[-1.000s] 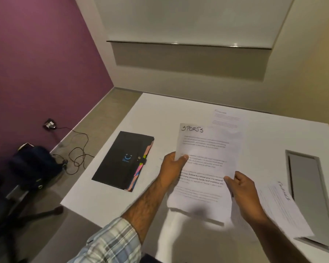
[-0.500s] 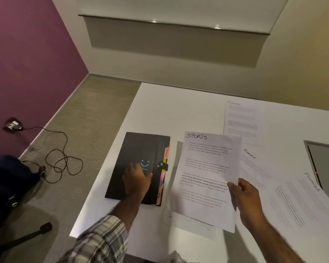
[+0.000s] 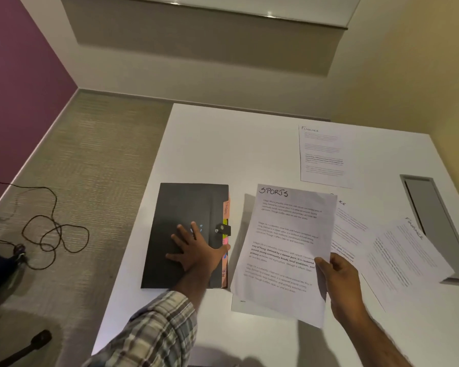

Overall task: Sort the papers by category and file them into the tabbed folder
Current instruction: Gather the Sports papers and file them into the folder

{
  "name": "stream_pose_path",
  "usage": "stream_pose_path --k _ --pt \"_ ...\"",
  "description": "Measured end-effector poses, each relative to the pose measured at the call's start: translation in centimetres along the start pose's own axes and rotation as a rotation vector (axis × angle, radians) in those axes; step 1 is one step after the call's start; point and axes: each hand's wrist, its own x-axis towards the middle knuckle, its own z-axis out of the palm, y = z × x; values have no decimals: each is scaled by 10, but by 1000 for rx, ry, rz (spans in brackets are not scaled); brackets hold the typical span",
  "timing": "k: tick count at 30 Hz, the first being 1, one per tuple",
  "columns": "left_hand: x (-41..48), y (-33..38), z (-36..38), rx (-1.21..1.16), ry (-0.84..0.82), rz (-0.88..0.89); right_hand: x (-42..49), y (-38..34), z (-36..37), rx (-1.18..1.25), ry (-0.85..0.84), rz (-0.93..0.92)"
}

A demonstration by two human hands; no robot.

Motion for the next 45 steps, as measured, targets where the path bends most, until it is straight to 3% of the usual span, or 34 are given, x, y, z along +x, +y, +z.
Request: stream_pose_path --k 9,17,22,36,41,45 --pt "1 4 -10 76 -109 77 5 7 9 -4 25 6" --pt "-12 -15 -35 43 11 389 28 -6 33 16 30 -10" --pt "-16 -23 -42 -111 -3 369 31 -22 68 -31 -37 -56" --pt "-24 -26 -55 -113 -29 366 26 -16 155 -290 -196 -198" --pt "-29 -25 -58 -105 -100 367 30 -24 187 -317 -253 -148" --pt "-30 -27 -59 -249 -131 282 25 -27 208 -236 -287 -60"
